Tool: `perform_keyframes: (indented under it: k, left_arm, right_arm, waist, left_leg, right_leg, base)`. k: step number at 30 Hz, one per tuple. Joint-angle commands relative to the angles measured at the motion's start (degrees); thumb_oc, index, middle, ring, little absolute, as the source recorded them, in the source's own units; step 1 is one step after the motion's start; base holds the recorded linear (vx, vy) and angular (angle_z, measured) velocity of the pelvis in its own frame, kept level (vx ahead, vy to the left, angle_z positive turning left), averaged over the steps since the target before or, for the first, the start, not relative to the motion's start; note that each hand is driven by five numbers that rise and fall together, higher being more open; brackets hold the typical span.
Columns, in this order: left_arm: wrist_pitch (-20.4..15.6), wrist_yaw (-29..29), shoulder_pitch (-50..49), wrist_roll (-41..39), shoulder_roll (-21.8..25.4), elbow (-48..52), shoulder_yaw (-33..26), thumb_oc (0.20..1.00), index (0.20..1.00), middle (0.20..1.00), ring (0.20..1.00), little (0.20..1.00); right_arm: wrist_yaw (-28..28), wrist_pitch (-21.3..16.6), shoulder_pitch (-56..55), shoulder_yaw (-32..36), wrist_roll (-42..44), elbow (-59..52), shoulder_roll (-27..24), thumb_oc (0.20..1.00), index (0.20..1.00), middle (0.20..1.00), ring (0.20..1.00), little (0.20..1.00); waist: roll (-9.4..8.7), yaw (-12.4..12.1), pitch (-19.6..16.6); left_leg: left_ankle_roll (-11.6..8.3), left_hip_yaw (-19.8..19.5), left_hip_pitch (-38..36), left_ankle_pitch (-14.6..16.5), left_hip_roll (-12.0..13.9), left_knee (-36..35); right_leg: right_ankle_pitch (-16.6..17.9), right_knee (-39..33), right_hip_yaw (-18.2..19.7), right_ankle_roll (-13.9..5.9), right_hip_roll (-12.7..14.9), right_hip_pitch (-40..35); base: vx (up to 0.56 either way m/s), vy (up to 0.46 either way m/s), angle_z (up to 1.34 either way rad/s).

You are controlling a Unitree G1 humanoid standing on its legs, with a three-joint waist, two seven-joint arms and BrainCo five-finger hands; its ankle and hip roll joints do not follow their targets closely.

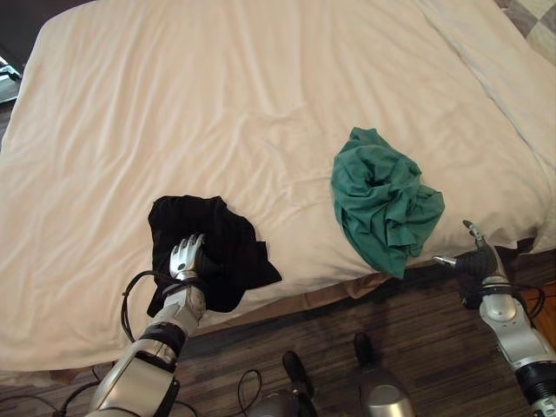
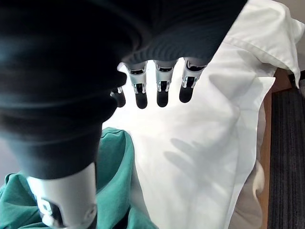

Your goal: Tidy up the quilt and then pick up the clothes from the bed and put them into the laundry hamper.

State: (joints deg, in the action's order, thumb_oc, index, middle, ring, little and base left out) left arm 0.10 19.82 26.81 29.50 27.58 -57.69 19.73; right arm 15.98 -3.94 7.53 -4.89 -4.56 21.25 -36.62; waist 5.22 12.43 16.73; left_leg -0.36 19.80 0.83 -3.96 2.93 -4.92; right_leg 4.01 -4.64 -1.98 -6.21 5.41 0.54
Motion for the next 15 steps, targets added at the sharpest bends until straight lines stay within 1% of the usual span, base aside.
perform_keyframes:
  k: [1,4,5,7,9,11,12,13,14,15]
  left_arm:
    - [1.98,-6.56,-5.99,1.34,-2.69,-9.21,1.2,0.2,0.2,0.2,0.2,0.2]
    - [1.38,-6.18,-9.11,1.13,-3.0,-8.94,0.98,0.2,0.2,0.2,0.2,0.2]
    - [1.38,-6.18,-9.1,1.13,-3.0,-8.93,0.88,0.2,0.2,0.2,0.2,0.2]
    - [0.85,-5.82,-11.1,0.21,-3.53,-8.6,0.96,0.2,0.2,0.2,0.2,0.2]
    - [-1.87,-5.94,-13.85,-4.33,-3.82,-5.45,1.27,0.2,0.2,0.2,0.2,0.2]
    - [-3.22,-6.08,-15.56,-6.6,-3.36,-3.26,1.47,0.2,0.2,0.2,0.2,0.2]
    - [-3.22,-6.1,-15.63,-6.62,-3.37,-3.21,1.31,0.2,0.2,0.2,0.2,0.2]
    - [-3.79,-6.09,-16.61,-7.4,-3.17,-2.33,1.37,0.2,0.2,0.2,0.2,0.2]
    - [-4.87,-6.64,-18.31,-9.47,-3.67,-1.12,1.94,0.2,0.2,0.2,0.2,0.2]
    - [-5.03,-6.93,-18.94,-10.7,-4.17,-1.39,2.13,0.2,0.2,0.2,0.2,0.2]
  right_arm:
    - [0.47,-1.9,5.03,1.07,-3.54,-2.93,-4.33,1.0,1.0,1.0,1.0,1.0]
    - [0.09,-1.86,9.88,-1.63,-8.44,-5.23,-8.67,1.0,1.0,1.0,1.0,1.0]
    - [0.11,-1.86,10.05,-1.76,-8.44,-5.17,-8.67,1.0,1.0,1.0,1.0,1.0]
    - [-0.3,-2.02,14.36,-4.66,-10.16,-5.37,-10.75,1.0,1.0,1.0,1.0,1.0]
    - [-0.59,-1.45,20.82,-9.29,-11.2,-2.95,-12.77,1.0,1.0,1.0,1.0,1.0]
    - [-0.86,-0.71,24.58,-12.27,-12.66,0.02,-13.48,1.0,1.0,1.0,1.0,1.0]
    - [-0.78,-0.81,24.99,-12.65,-12.63,0.32,-13.42,1.0,1.0,1.0,1.0,1.0]
    - [-1.03,-0.58,26.97,-14.3,-13.09,2.06,-13.32,1.0,1.0,1.0,1.0,1.0]
    - [-1.44,-0.3,30.87,-17.57,-12.73,7.69,-12.42,1.0,1.0,1.0,1.0,1.0]
    - [-1.65,0.2,32.8,-18.92,-12.59,11.28,-11.52,1.0,1.0,1.0,1.0,1.0]
  waist:
    - [-3.41,-1.07,-1.97]
    - [-2.82,-1.98,-1.48]
    - [-2.79,-1.93,-1.61]
    - [-2.57,-2.84,-1.24]
    - [-2.28,-4.5,-0.61]
    - [-2.08,-5.41,-0.68]
    - [-2.03,-5.21,-0.72]
    - [-1.87,-5.79,-0.62]
    - [-1.52,-6.65,-0.52]
    - [-1.25,-7.28,-0.46]
  left_leg:
    - [-6.56,0.6,-2.18,3.48,4.4,-0.08]
    - [-6.8,0.13,-1.33,3.01,4.63,-0.08]
    - [-6.81,0.16,-1.03,2.79,4.67,-0.08]
    - [-7.02,-0.16,-0.22,2.34,4.83,-0.08]
    - [-7.4,-0.95,1.28,1.67,4.96,-0.08]
    - [-7.65,-1.59,2.48,0.89,5.09,-0.08]
    - [-7.66,-1.64,2.59,0.87,5.1,-0.08]
    - [-7.8,-1.91,3.09,0.67,5.17,-0.08]
    - [-7.99,-2.46,3.83,0.33,5.2,-0.08]
    - [-8.14,-2.64,4.1,0.11,5.21,-0.08]
  right_leg:
    - [-2.54,1.57,0.63,-4.74,3.93,4.99]
    - [-2.48,1.46,0.35,-4.61,3.76,5.48]
    - [-2.27,1.44,0.39,-4.53,3.71,5.78]
    - [-2.13,1.29,0.09,-4.42,3.52,6.2]
    - [-2.1,1.09,-0.6,-4.37,3.29,6.79]
    - [-1.8,0.84,-1.03,-4.13,3.08,7.46]
    - [-1.79,0.83,-1.08,-4.12,3.06,7.52]
    - [-1.7,0.64,-1.37,-4.01,3.01,7.68]
    - [-1.64,0.33,-1.88,-3.84,2.86,7.87]
    - [-1.69,0.19,-2.02,-3.71,2.8,7.86]
  base:
    - [-0.01,-0.03,0.01]
    - [-0.01,-0.023,-0.02]
    - [-0.02,-0.04,-0.03]
    - [-0.04,-0.067,0.02]
    - [-0.06,-0.122,0.05]
    - [-0.03,-0.075,0.23]
    - [-0.01,-0.057,0.25]
    - [-0.01,-0.08,0.28]
    - [-0.01,-0.094,0.17]
    - [0.0,-0.064,0.15]
